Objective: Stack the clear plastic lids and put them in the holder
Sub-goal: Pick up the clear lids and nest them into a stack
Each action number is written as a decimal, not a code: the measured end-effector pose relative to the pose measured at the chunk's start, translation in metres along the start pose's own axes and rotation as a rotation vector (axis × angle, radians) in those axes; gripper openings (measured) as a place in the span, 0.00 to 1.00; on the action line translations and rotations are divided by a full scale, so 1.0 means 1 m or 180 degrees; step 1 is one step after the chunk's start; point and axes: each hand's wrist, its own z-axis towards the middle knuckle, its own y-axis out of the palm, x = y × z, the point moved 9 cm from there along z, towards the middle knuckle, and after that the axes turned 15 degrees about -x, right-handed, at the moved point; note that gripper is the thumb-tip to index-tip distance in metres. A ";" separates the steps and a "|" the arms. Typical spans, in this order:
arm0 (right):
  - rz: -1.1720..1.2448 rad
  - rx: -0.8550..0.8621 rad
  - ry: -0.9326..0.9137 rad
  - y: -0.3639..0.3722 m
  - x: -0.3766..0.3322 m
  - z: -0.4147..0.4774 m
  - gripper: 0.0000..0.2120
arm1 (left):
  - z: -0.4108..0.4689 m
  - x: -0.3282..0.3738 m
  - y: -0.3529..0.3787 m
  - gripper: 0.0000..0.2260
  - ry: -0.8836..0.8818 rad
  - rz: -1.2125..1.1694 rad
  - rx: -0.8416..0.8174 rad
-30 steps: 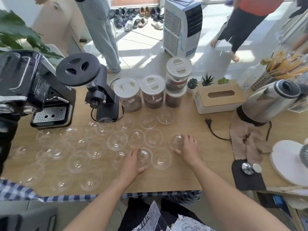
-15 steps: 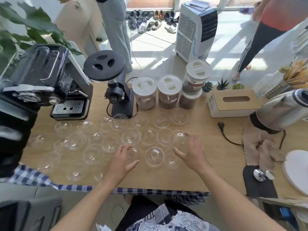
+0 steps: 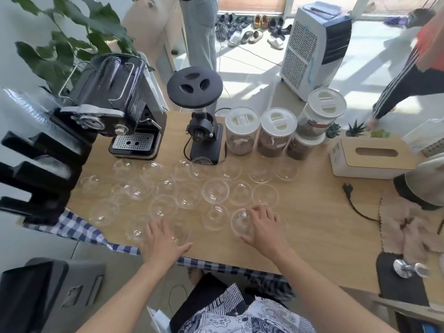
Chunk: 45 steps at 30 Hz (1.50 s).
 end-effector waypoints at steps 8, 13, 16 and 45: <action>-0.0141 0.0174 0.0152 -0.002 0.012 -0.008 0.44 | 0.005 0.018 0.005 0.51 0.0044 -0.0267 -0.0204; -0.0032 0.0621 0.0297 -0.013 0.046 -0.025 0.45 | -0.007 0.050 -0.006 0.50 0.0250 -0.0356 -0.0422; 0.0063 0.0653 0.0500 -0.010 0.071 -0.031 0.48 | -0.015 0.073 -0.017 0.48 0.0592 -0.0684 -0.0519; 0.1041 -0.0151 0.0795 0.010 0.102 -0.052 0.53 | -0.024 0.187 0.000 0.42 0.2001 -0.2552 -0.1140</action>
